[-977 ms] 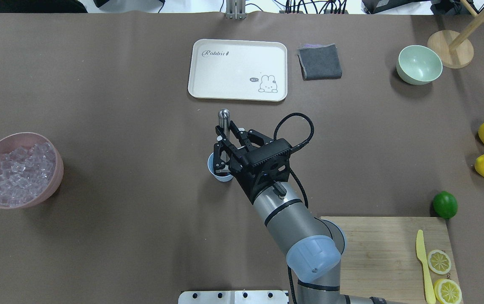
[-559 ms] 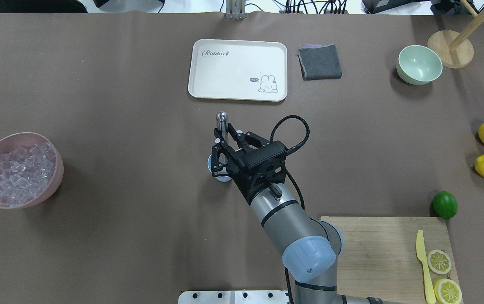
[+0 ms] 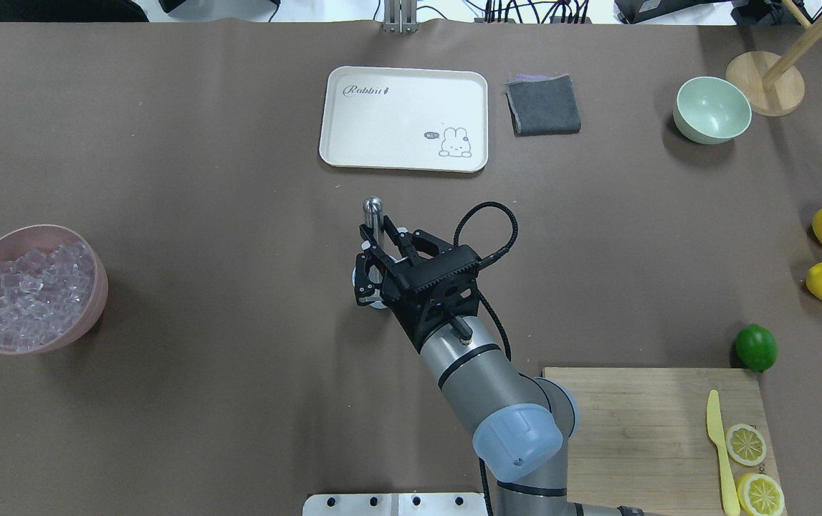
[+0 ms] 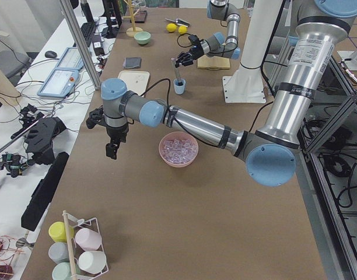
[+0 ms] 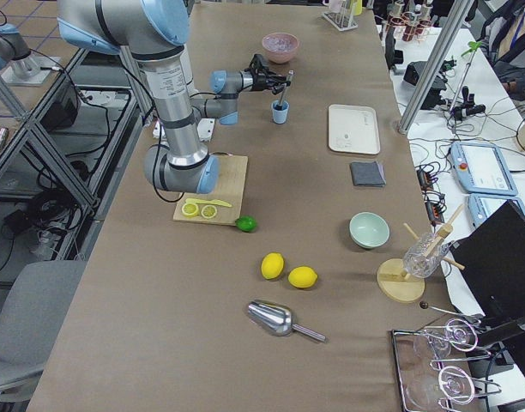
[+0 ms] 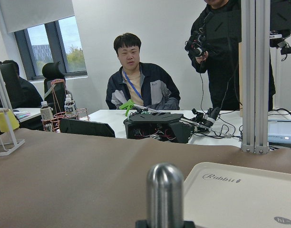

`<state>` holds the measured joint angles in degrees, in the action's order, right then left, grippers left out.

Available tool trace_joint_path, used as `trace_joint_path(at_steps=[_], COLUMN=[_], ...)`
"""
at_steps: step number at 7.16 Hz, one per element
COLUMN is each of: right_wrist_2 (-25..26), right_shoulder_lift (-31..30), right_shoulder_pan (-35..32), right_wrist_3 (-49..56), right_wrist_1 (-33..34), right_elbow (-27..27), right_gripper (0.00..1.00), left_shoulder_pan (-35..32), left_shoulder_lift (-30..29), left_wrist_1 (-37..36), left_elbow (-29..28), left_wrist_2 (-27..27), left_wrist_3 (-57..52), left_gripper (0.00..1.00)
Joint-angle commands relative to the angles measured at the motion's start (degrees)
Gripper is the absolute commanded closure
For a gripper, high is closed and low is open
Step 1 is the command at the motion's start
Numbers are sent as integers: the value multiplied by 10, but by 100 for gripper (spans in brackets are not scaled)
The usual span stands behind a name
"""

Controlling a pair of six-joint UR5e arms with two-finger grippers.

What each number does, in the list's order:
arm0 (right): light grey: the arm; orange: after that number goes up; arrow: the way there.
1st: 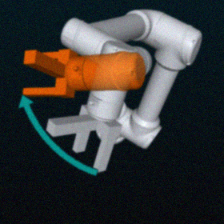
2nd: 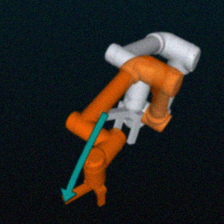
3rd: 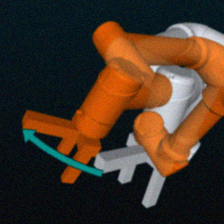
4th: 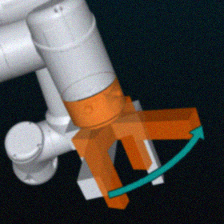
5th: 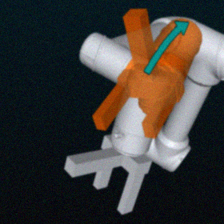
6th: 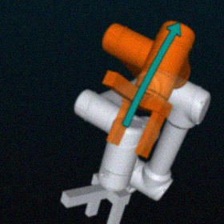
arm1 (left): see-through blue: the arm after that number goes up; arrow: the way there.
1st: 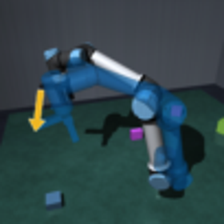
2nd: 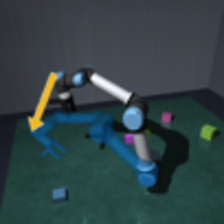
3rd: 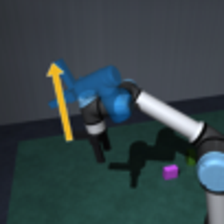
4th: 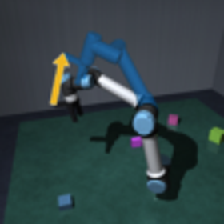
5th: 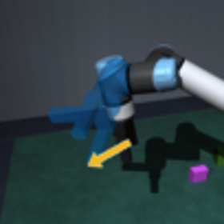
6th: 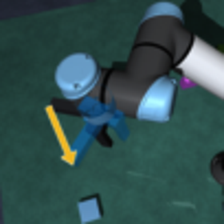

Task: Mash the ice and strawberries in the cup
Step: 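Press the pestle down into the cup repeatedly with the right gripper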

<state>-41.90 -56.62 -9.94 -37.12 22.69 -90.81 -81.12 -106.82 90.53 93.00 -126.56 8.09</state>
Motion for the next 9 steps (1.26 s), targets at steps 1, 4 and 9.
trace_joint_path(at_steps=[1,4,9], right_wrist_2=[-3,-5,1], right_shoulder_lift=[0,-4,0], right_shoulder_pan=[-3,-9,-5], right_wrist_3=[10,33,28], right_wrist_1=[-1,-1,-3], right_elbow=[-18,-39,-11], right_gripper=[100,100,100], left_shoulder_pan=[1,1,1], left_shoulder_lift=[-1,-1,-1], left_wrist_1=[0,0,0], left_elbow=[4,3,-4], left_wrist_2=[0,0,0], left_wrist_3=[2,1,0], left_gripper=[3,3,3])
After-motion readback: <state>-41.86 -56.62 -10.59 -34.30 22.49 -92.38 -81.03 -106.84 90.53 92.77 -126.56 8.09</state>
